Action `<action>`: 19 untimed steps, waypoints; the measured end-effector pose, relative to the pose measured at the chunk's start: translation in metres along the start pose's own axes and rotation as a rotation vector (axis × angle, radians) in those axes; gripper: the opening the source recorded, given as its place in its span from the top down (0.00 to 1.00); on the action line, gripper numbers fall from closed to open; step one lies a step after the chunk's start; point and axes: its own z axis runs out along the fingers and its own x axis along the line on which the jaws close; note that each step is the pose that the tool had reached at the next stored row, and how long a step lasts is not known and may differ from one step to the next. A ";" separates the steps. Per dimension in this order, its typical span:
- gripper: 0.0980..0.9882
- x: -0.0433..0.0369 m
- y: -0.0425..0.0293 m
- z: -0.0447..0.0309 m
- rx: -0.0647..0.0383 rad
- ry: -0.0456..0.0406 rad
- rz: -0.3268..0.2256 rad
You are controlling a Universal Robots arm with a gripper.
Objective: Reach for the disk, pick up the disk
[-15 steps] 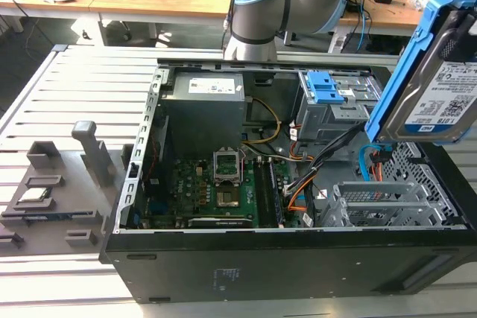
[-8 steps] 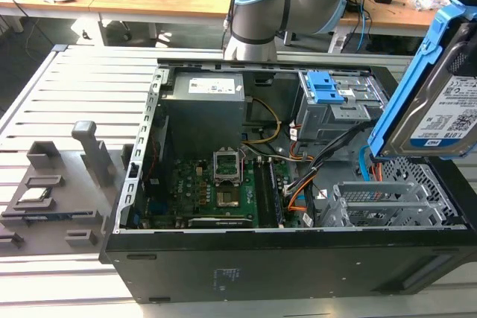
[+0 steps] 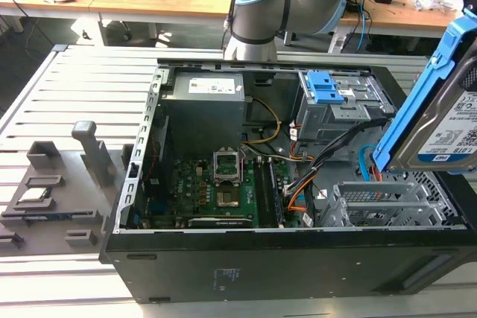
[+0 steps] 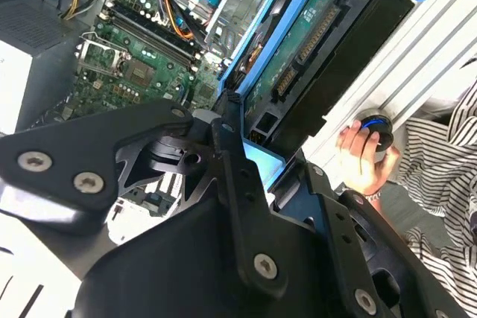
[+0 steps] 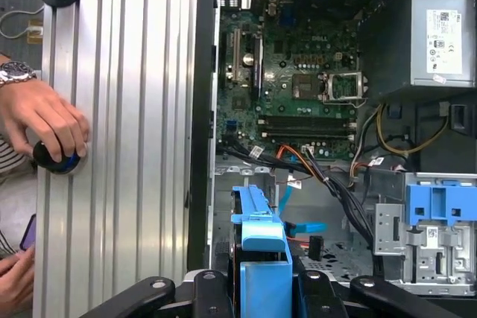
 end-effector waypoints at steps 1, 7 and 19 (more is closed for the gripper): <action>0.70 0.0016 0.0001 0.0000 0.000 0.0001 0.000; 0.70 0.0144 0.0008 0.0002 0.000 0.0001 0.000; 0.70 0.0468 0.0018 0.0030 0.000 -0.0002 0.000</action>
